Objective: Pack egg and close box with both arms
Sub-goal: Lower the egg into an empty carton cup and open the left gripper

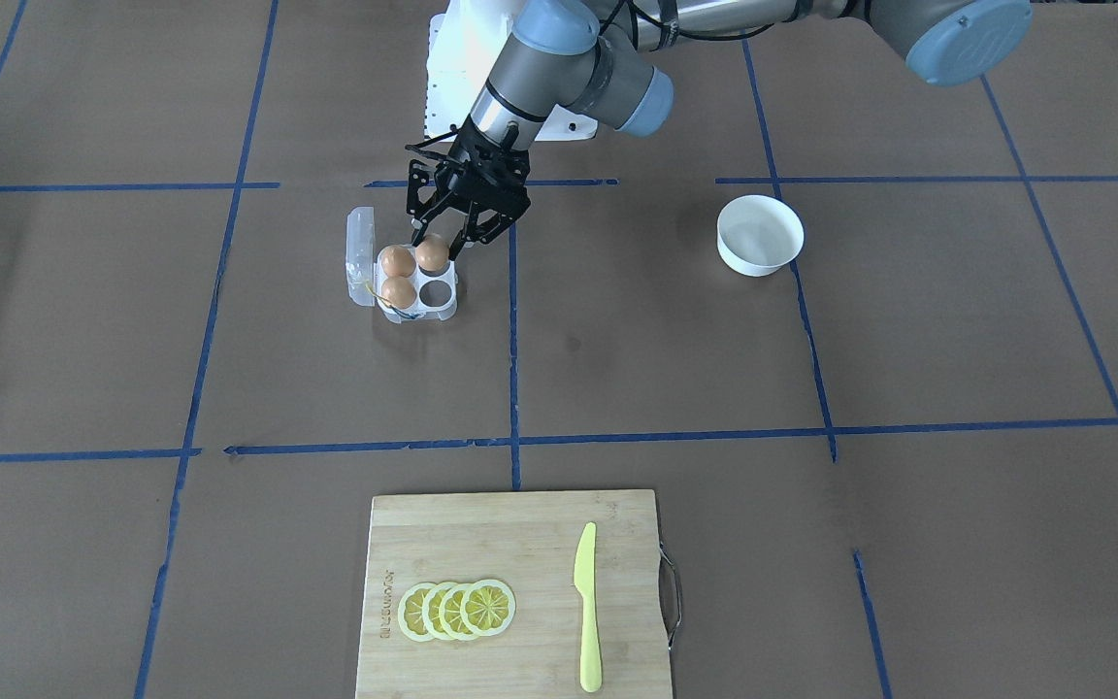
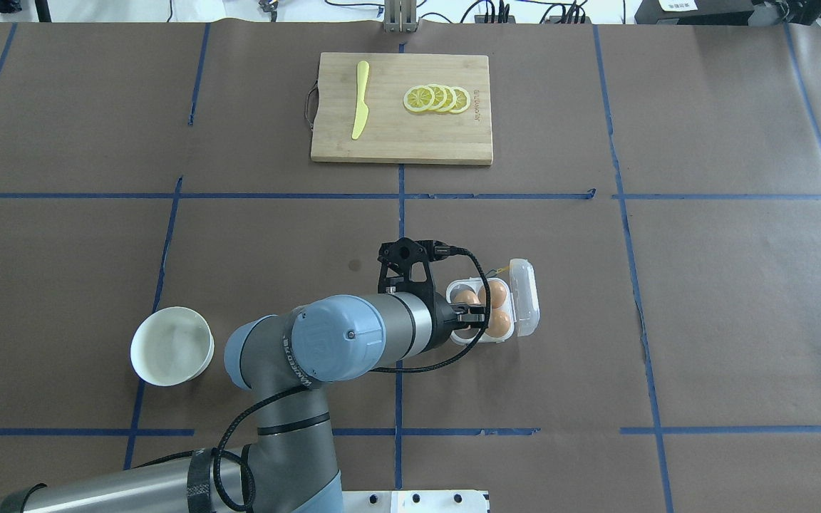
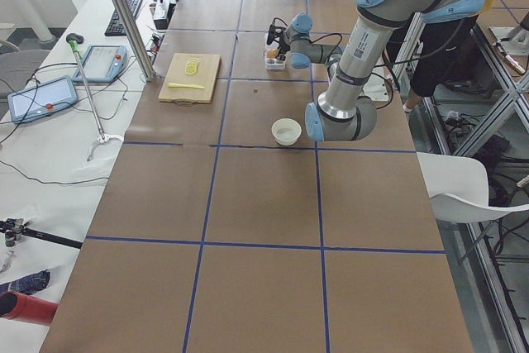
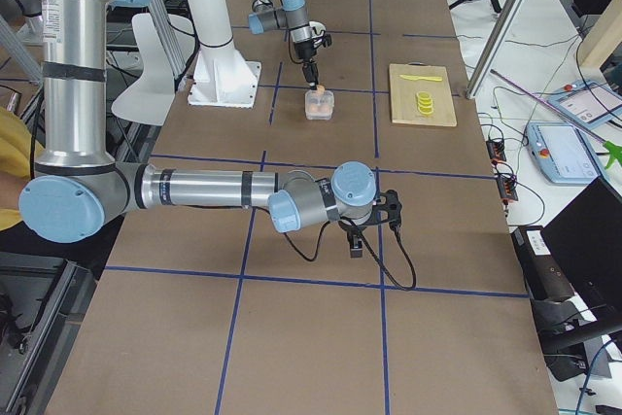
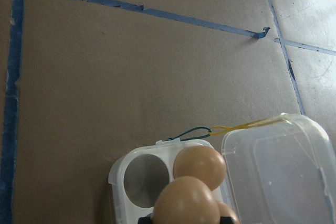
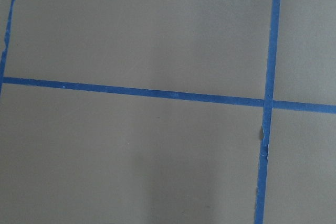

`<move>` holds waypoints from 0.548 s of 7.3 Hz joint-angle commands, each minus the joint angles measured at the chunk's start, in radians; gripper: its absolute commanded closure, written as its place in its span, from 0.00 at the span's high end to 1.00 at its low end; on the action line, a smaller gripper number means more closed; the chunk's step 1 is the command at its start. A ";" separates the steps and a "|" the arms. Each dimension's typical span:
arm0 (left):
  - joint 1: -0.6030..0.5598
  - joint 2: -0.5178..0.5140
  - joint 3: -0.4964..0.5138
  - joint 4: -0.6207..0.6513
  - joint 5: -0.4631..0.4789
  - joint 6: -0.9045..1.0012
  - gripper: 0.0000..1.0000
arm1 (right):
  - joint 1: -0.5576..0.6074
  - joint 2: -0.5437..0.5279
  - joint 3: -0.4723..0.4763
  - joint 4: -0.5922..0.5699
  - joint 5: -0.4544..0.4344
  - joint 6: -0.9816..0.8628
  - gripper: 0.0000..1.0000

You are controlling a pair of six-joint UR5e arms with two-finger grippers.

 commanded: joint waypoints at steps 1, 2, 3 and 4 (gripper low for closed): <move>0.001 0.000 -0.001 0.000 0.000 0.000 0.94 | 0.000 0.000 0.000 0.000 0.000 -0.002 1.00; 0.001 0.000 -0.001 0.000 0.000 0.000 0.95 | 0.000 0.000 0.000 0.000 0.000 0.000 1.00; -0.001 0.000 -0.003 0.002 0.000 -0.001 0.95 | 0.000 0.000 0.000 0.000 0.000 0.000 1.00; -0.001 0.005 -0.015 0.003 -0.001 -0.001 0.95 | 0.000 0.000 0.000 0.000 0.000 -0.002 1.00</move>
